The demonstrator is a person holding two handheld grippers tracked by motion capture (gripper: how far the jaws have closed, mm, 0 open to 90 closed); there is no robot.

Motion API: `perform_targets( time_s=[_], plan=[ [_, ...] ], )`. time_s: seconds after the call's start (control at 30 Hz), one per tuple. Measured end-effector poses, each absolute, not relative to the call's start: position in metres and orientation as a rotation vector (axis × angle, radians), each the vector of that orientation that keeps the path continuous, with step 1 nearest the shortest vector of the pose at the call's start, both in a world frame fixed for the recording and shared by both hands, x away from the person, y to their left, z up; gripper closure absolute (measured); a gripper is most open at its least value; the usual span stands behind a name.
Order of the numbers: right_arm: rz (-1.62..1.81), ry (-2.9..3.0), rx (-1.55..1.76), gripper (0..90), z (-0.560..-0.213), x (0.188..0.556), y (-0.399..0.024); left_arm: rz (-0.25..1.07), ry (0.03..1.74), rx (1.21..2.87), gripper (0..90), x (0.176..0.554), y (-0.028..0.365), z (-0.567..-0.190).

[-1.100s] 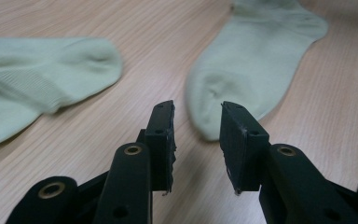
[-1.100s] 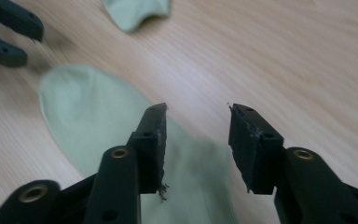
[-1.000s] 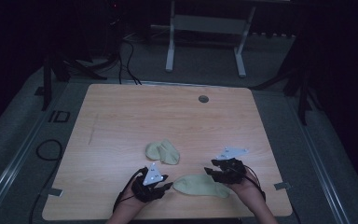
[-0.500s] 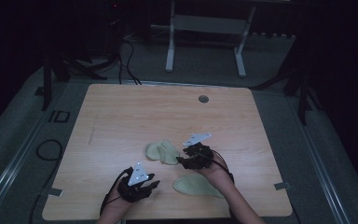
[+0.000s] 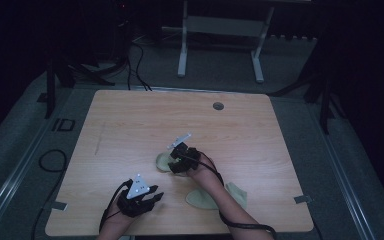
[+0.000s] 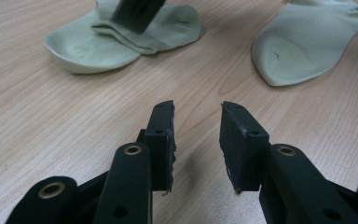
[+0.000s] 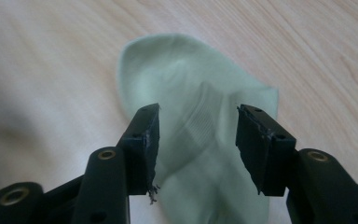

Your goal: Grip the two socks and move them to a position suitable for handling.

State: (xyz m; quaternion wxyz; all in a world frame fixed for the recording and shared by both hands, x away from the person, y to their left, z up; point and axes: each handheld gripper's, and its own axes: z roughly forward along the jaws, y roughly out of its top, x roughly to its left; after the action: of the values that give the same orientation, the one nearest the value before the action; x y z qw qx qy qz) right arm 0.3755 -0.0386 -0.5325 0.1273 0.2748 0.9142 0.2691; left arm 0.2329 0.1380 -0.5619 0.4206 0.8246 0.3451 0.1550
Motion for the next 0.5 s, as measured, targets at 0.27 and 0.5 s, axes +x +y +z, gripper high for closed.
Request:
perform_targets(
  time_s=[0.27, 0.5],
  plan=[
    [0.740, 2.667, 0.834, 56.5, -0.549, 0.383, -0.025, 0.370, 0.873, 2.049, 45.5, 0.233, 0.136, -0.563],
    [0.725, 2.636, 0.822, 81.7, -0.548, 0.383, -0.026, 0.368, 0.884, 2.043, 31.4, 0.233, 0.135, -0.564]
  ],
)
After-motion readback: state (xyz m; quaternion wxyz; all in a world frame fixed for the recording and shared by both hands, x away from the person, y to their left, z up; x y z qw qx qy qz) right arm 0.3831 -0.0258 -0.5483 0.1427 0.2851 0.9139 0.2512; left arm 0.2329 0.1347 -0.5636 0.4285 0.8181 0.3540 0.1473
